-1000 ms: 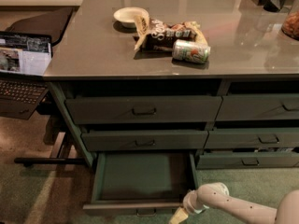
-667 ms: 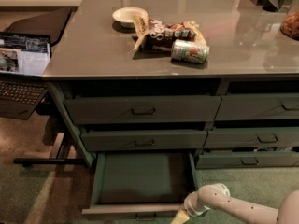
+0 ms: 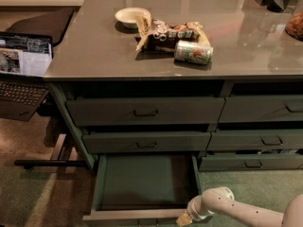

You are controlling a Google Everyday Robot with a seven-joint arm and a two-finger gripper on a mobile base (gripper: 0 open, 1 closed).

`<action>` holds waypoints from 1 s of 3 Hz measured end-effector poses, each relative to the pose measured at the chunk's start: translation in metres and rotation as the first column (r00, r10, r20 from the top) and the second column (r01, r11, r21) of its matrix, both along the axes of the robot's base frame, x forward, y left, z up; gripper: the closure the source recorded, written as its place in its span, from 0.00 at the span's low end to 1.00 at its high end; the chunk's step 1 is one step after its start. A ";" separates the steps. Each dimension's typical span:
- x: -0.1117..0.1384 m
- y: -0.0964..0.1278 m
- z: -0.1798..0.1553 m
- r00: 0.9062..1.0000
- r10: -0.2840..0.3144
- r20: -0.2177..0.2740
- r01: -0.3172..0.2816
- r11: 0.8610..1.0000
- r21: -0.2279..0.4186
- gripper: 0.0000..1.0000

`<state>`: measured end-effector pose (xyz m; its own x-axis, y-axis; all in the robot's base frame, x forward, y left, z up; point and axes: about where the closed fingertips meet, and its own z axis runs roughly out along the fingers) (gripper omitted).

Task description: Open bottom drawer

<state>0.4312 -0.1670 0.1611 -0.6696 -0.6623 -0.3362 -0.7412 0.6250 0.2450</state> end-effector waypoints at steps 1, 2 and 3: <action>-0.001 0.000 0.002 1.000 0.000 -0.002 0.000 1.000 -0.001 0.65; -0.015 -0.003 0.001 1.000 -0.003 -0.021 0.002 1.000 -0.015 0.72; -0.044 -0.011 -0.002 0.999 0.001 -0.053 -0.004 0.998 -0.055 0.53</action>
Offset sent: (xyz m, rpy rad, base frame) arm -0.1072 -0.0130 -0.0042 -0.0989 0.1295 -0.0168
